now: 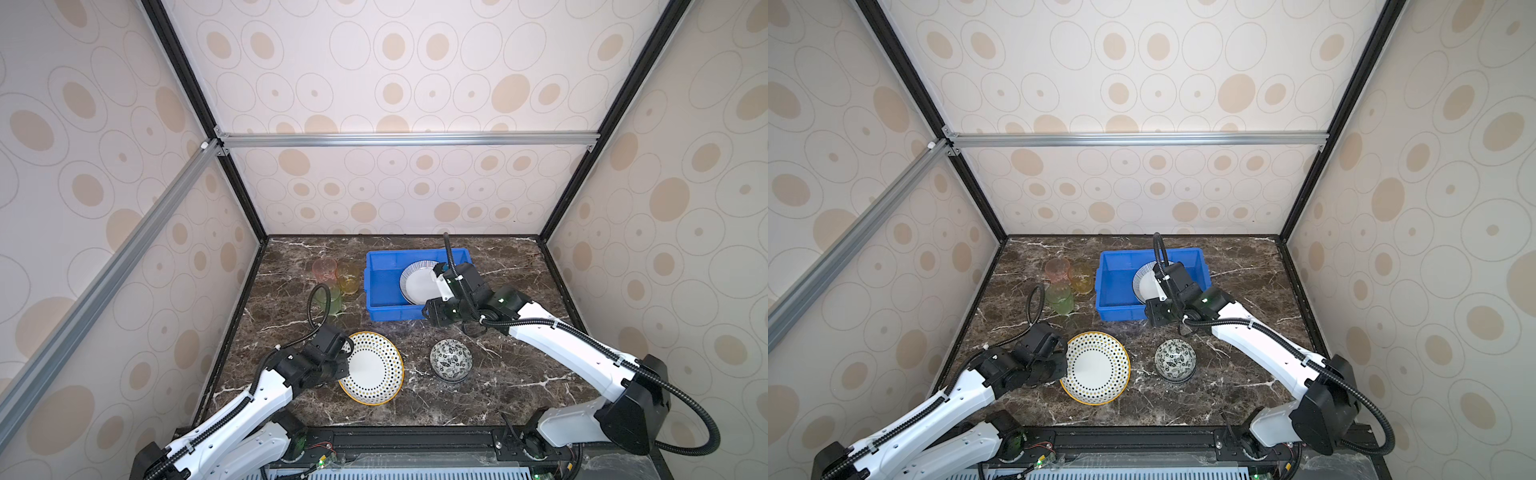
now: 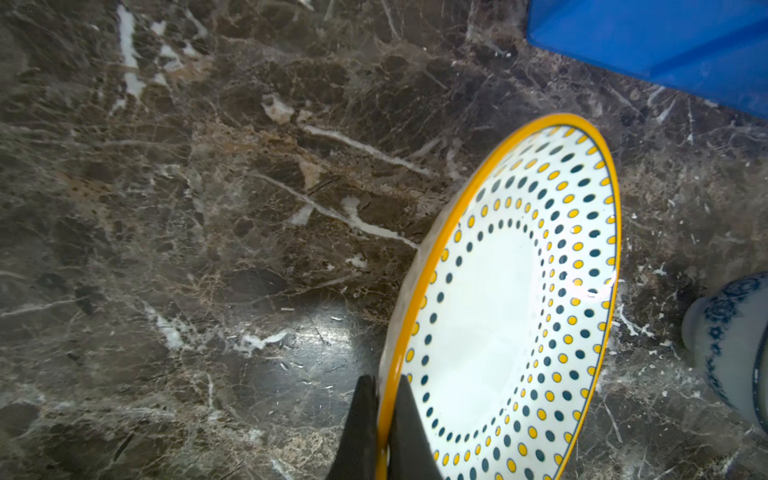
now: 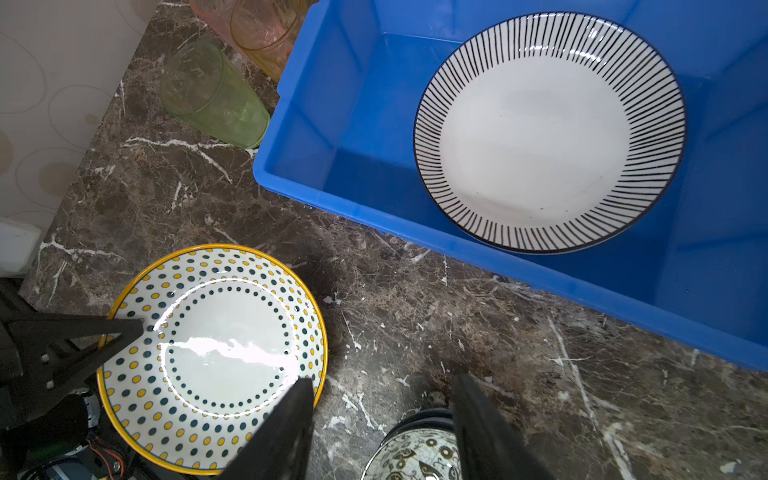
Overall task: Place the mixed dishes into the plastic bin
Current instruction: 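Close the left gripper on the dotted plate rim and tilt it upright, then lift the dotted plate and carry it with the left gripper over the bin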
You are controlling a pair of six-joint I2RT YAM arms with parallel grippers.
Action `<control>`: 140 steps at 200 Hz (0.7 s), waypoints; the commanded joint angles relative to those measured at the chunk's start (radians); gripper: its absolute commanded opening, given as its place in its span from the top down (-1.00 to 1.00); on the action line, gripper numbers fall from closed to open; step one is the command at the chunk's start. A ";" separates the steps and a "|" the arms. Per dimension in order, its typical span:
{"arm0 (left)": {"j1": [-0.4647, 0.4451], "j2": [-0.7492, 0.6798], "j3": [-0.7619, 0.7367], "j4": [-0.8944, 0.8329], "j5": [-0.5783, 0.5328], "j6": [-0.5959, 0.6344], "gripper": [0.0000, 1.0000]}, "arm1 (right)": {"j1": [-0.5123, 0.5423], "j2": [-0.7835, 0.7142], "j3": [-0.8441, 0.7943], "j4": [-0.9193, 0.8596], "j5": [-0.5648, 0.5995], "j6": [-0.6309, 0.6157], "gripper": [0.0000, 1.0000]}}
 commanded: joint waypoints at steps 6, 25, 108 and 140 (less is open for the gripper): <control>-0.006 -0.010 0.096 -0.017 -0.021 0.020 1.00 | 0.006 -0.017 -0.024 -0.006 0.041 0.014 -0.14; -0.006 -0.007 0.114 -0.025 -0.022 0.027 1.00 | 0.006 -0.015 -0.029 -0.004 0.051 0.023 -0.15; -0.007 0.012 0.172 -0.051 -0.018 0.055 1.00 | -0.025 -0.046 -0.047 0.003 0.112 0.041 -0.19; -0.006 0.034 0.215 -0.060 -0.023 0.082 1.00 | -0.062 -0.050 -0.037 -0.018 0.100 0.029 -0.25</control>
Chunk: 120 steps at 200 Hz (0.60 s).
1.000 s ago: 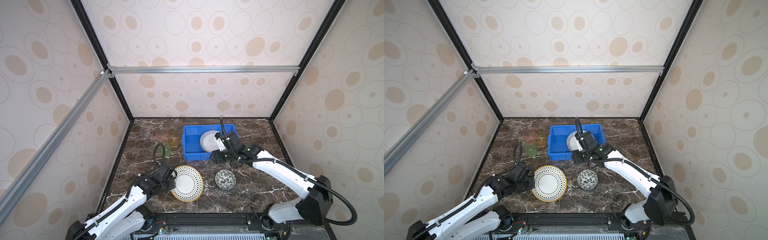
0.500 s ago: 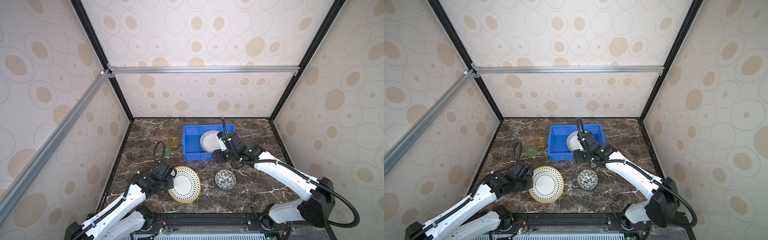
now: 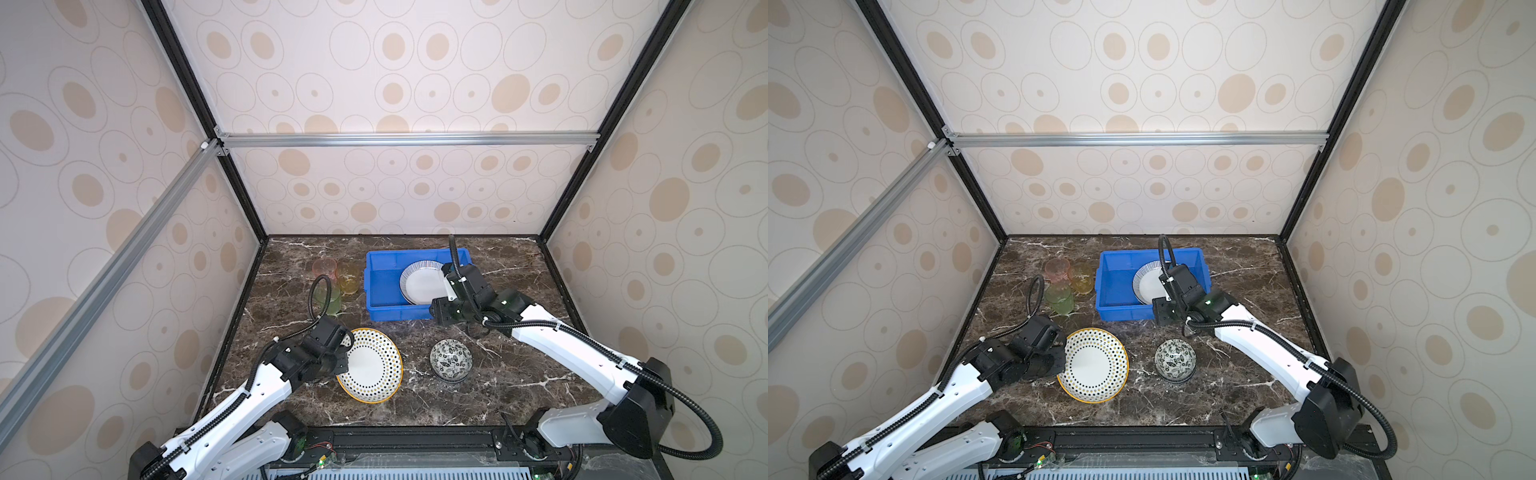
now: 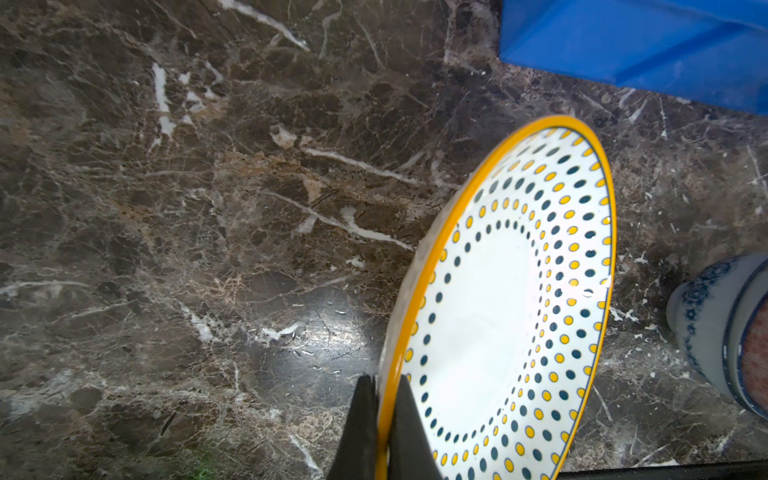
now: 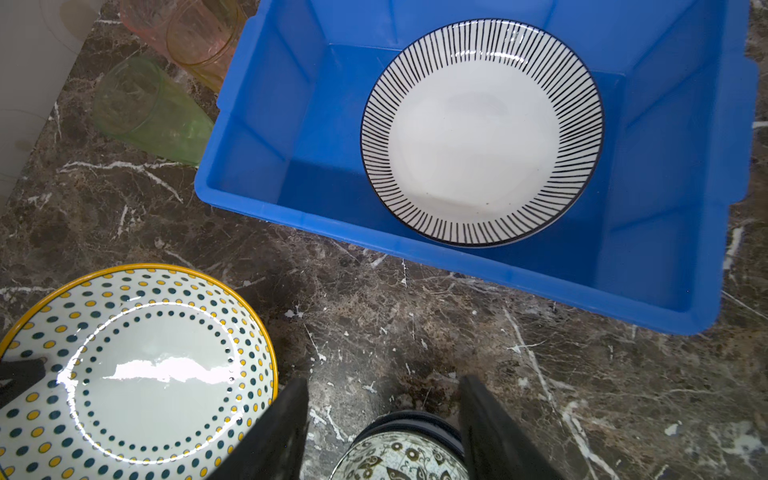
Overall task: Place the mixed dishes into the plastic bin
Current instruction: 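Lift the dotted plate and carry it with the left gripper over the bin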
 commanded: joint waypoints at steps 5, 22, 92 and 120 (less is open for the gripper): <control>-0.007 0.006 0.104 0.028 -0.011 0.030 1.00 | -0.034 -0.026 0.002 -0.026 0.011 0.000 -0.25; -0.007 0.019 0.128 0.019 -0.012 0.046 1.00 | -0.055 -0.037 -0.001 -0.023 0.001 -0.005 -0.25; -0.007 0.043 0.191 0.017 0.004 0.080 1.00 | -0.104 -0.054 -0.010 -0.016 -0.017 -0.004 -0.26; -0.007 0.058 0.229 0.023 0.012 0.094 1.00 | -0.119 -0.056 -0.016 -0.012 -0.036 -0.003 -0.26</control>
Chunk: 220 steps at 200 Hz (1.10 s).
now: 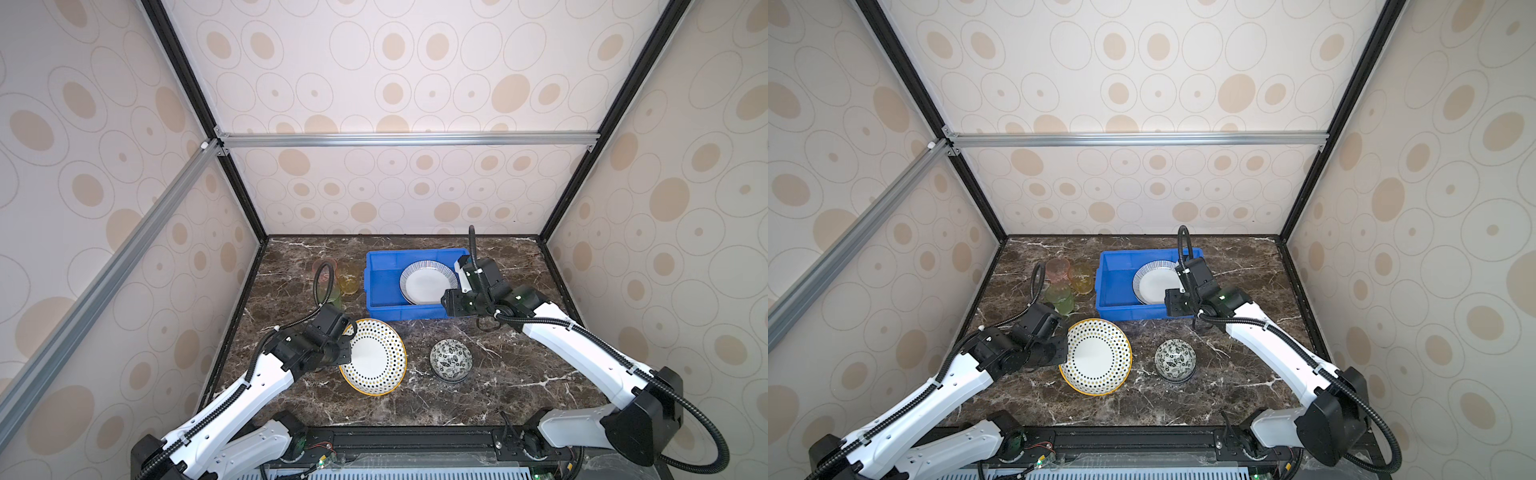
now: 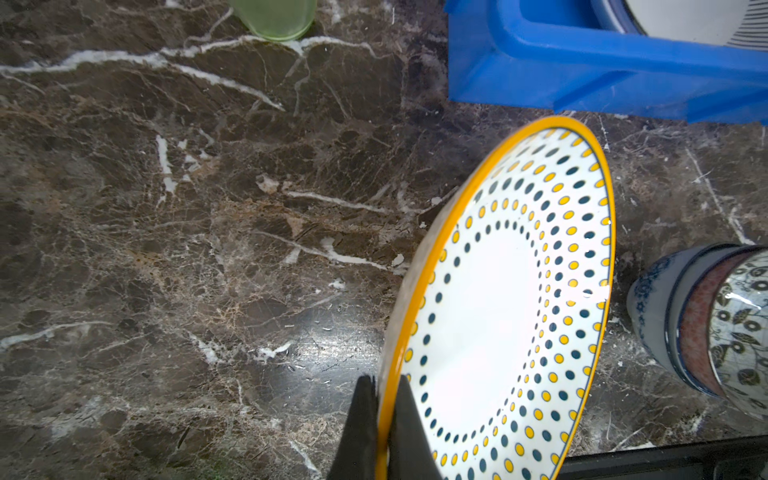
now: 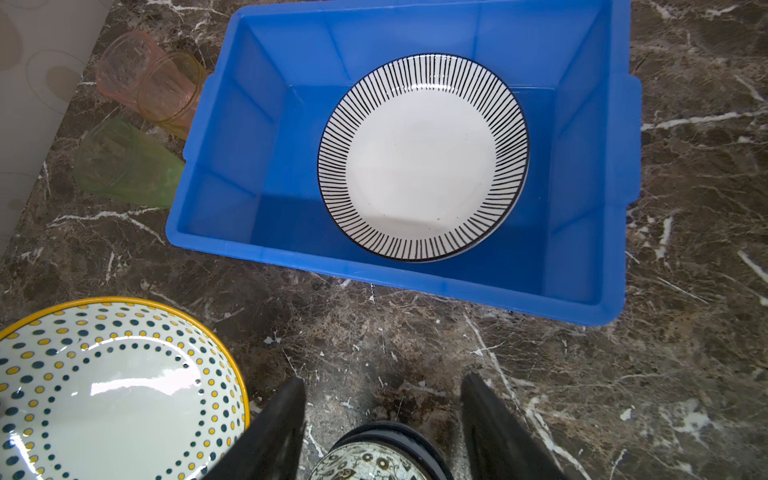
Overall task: Place the mixed dishes into the plastic bin
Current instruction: 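Lift the dotted plate and carry it with the left gripper over the bin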
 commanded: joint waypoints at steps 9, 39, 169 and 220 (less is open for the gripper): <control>-0.007 0.006 0.112 0.054 0.017 0.024 1.00 | -0.016 -0.018 -0.014 -0.006 -0.025 0.001 -0.26; -0.007 0.035 0.152 0.071 0.024 0.047 1.00 | -0.028 -0.023 -0.014 -0.009 -0.037 0.003 -0.26; -0.006 0.265 0.369 0.215 0.069 0.167 1.00 | -0.087 -0.058 -0.003 -0.018 -0.045 -0.009 -0.26; -0.005 0.368 0.432 0.304 0.088 0.187 1.00 | -0.132 -0.099 -0.001 -0.051 -0.026 -0.028 -0.27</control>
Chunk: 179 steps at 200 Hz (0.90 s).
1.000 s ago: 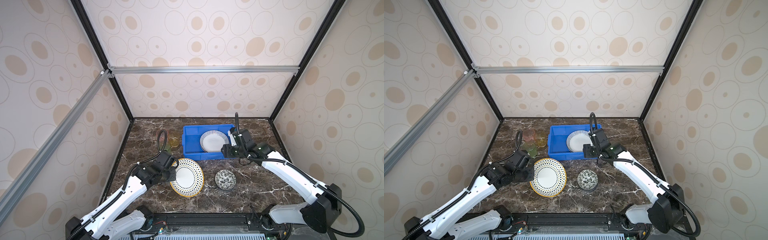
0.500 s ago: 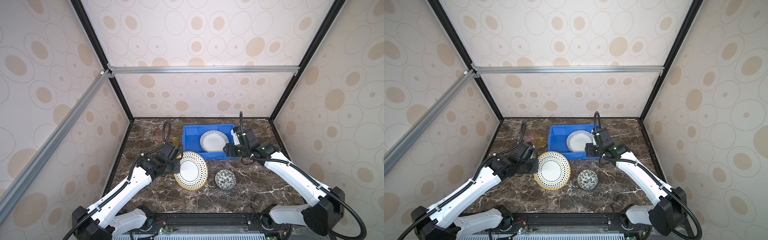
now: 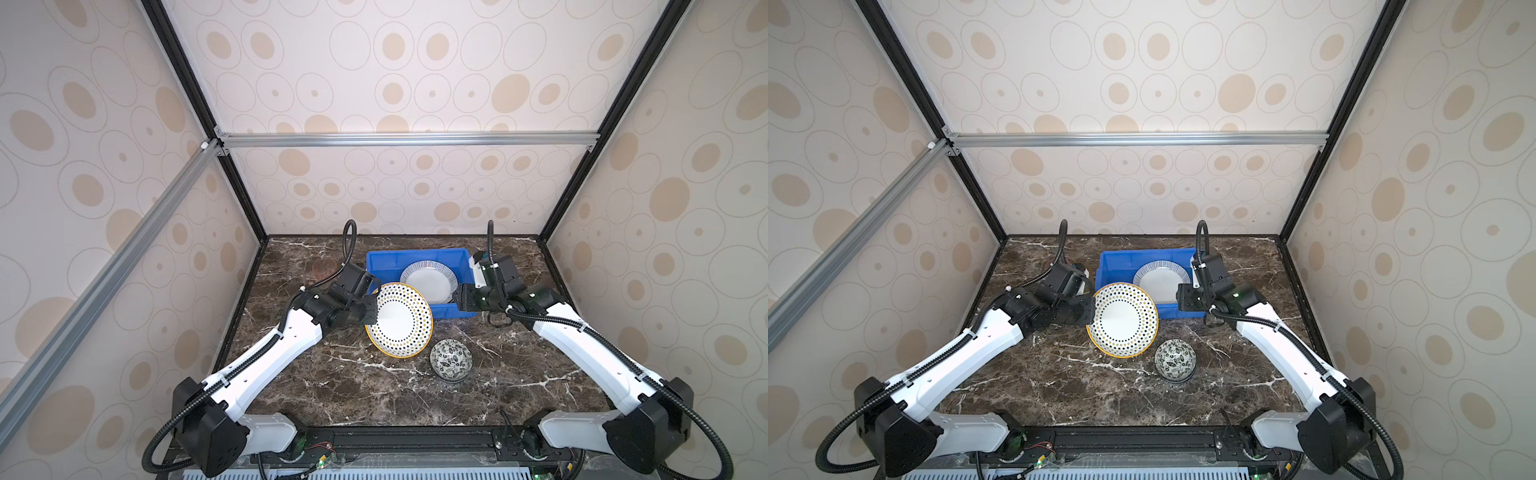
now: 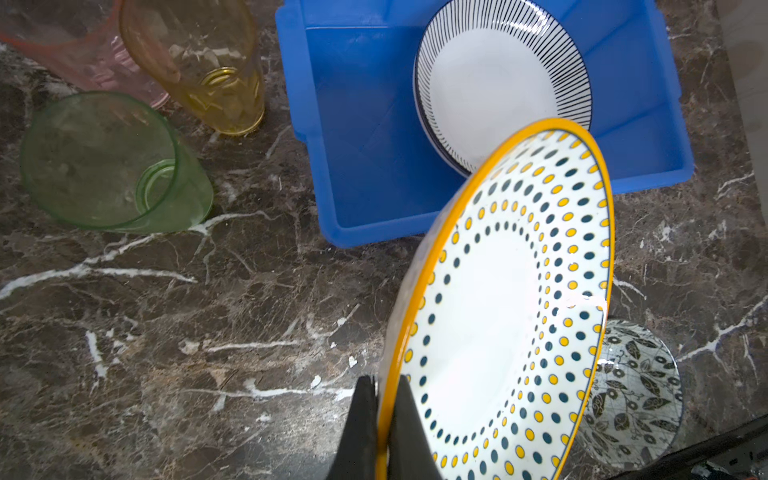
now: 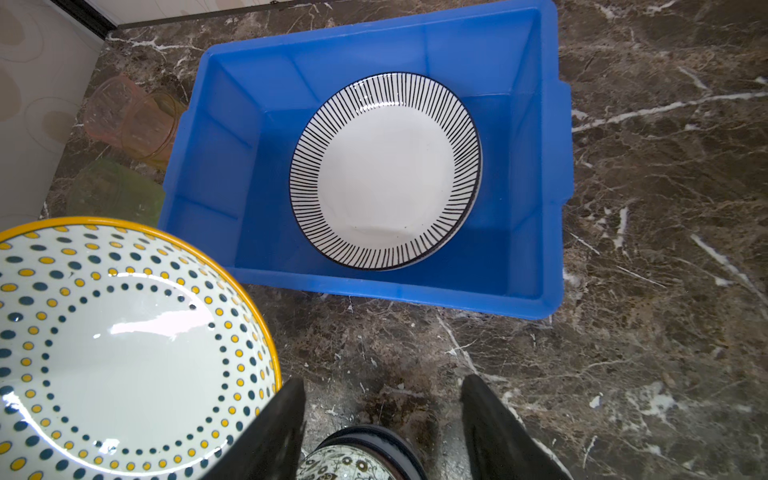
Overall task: Place the mixed dishes into the plastic bin
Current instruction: 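Lift the dotted plate and carry it with the left gripper over the bin, then lower the dotted plate into the bin against the striped plate with the left gripper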
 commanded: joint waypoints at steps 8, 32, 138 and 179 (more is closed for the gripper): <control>-0.005 0.044 0.114 0.142 0.037 0.028 1.00 | -0.029 -0.062 0.005 -0.036 0.013 -0.022 -0.27; -0.005 0.103 0.161 0.172 0.050 0.044 1.00 | -0.047 -0.083 -0.002 -0.050 0.012 -0.022 -0.28; 0.034 0.331 0.378 0.292 0.125 0.083 1.00 | -0.099 -0.119 -0.011 -0.074 0.017 -0.040 -0.29; 0.051 0.419 0.467 0.303 0.132 0.088 1.00 | -0.106 -0.118 -0.010 -0.068 0.018 -0.042 -0.29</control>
